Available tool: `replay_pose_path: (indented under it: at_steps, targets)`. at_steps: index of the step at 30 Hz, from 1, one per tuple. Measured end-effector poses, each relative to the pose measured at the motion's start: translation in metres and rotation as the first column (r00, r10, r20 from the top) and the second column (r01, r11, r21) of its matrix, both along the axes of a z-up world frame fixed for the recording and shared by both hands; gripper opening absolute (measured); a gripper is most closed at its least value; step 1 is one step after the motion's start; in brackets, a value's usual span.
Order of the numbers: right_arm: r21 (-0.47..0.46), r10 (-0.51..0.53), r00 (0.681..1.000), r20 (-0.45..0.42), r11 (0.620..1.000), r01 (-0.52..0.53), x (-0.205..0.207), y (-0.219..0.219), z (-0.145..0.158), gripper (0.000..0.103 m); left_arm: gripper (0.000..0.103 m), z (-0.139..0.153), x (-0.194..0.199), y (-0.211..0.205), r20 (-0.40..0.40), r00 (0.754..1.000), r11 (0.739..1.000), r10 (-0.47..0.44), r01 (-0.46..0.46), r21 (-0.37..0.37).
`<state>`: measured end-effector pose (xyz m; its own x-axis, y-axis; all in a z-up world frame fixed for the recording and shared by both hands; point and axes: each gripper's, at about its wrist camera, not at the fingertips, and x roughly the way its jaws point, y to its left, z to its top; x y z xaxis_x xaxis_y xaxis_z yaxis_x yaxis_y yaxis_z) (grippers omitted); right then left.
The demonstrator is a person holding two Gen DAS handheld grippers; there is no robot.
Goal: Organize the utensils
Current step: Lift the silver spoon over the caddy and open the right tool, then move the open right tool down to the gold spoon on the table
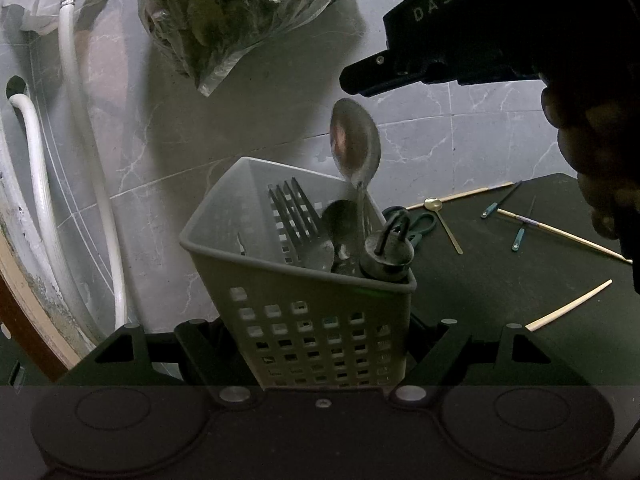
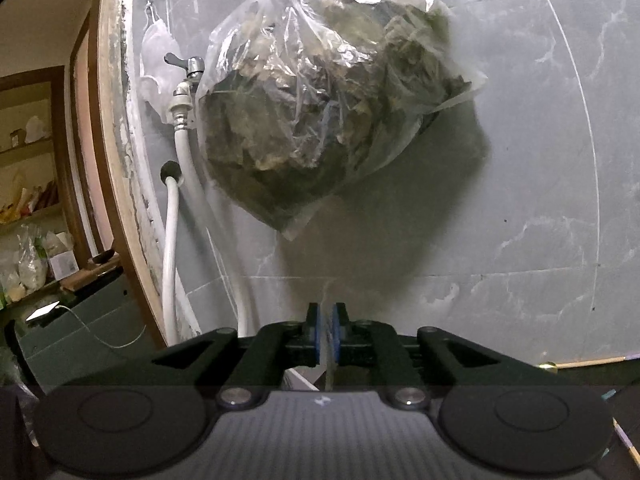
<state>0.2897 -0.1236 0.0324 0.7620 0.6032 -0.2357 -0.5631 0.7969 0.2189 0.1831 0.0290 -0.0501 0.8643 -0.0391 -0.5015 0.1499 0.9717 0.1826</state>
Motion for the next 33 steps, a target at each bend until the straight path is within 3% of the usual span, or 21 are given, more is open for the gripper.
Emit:
replay_pose_path:
  at_steps: [9, 20, 28, 33]
  targets:
    - [0.019, -0.012, 1.0, -0.009, 1.0, 0.012, -0.003, -0.007, 0.0, 0.034, 0.08, 0.0, 0.0, 0.0, 0.0, 1.0, 1.0, -0.001, 0.001, 0.001]
    - [0.03, -0.126, 0.992, -0.021, 0.992, 0.126, -0.006, -0.034, -0.008, 0.094, 0.08, 0.0, -0.001, 0.0, 0.001, 1.0, 1.0, -0.002, 0.002, 0.001]
    - [-0.022, -0.261, 0.959, -0.111, 0.965, 0.26, -0.002, -0.063, -0.033, 0.102, 0.08, 0.0, -0.001, 0.001, -0.002, 1.0, 1.0, 0.0, 0.0, 0.001]
    - [-0.135, -0.336, 0.925, -0.175, 0.939, 0.316, 0.0, -0.078, -0.055, 0.102, 0.08, 0.0, -0.002, 0.001, -0.004, 1.0, 1.0, 0.002, -0.002, 0.005]
